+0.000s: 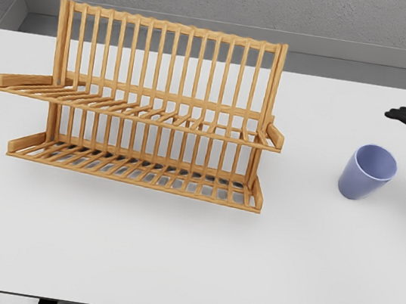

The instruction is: Right arm put cup on second shelf

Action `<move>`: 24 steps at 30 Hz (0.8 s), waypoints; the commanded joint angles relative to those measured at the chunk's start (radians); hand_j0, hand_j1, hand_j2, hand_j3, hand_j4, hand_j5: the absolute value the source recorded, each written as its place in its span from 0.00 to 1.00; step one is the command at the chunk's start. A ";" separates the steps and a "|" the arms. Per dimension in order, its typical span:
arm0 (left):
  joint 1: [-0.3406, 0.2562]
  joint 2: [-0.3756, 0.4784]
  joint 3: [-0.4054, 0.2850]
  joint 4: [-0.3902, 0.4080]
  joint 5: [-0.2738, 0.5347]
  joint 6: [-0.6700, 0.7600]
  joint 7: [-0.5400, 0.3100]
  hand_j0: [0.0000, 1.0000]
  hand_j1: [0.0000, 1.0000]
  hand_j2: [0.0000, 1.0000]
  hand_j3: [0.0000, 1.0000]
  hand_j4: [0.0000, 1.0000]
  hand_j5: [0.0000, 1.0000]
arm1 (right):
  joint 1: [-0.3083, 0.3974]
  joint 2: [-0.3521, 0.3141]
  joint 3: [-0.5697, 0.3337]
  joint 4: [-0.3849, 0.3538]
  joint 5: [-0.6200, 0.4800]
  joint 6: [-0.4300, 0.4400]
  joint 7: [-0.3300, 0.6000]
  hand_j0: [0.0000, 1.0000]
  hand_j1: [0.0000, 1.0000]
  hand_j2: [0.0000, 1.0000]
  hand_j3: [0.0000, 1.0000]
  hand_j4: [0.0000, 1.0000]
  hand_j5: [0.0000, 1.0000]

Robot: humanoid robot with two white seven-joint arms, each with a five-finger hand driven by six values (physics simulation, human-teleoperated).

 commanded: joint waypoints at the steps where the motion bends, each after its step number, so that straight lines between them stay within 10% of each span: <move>1: 0.000 0.000 0.000 0.000 0.000 0.000 0.000 1.00 1.00 1.00 1.00 1.00 1.00 | 0.000 -0.001 0.002 0.000 -0.007 0.001 -0.002 1.00 1.00 1.00 1.00 1.00 1.00; 7: 0.000 0.000 0.000 0.000 0.000 0.000 0.000 1.00 1.00 1.00 1.00 1.00 1.00 | 0.000 -0.003 0.001 0.100 -0.008 0.001 0.038 1.00 1.00 1.00 1.00 1.00 1.00; 11: 0.000 0.000 0.000 0.000 0.000 0.000 0.000 1.00 1.00 1.00 1.00 1.00 1.00 | -0.118 -0.001 -0.010 0.098 -0.019 0.001 0.525 1.00 1.00 1.00 1.00 1.00 1.00; 24: 0.000 0.000 0.000 0.000 0.000 0.000 0.000 1.00 1.00 1.00 1.00 1.00 1.00 | -0.365 0.083 0.234 0.144 -0.008 0.001 0.525 1.00 1.00 1.00 1.00 1.00 1.00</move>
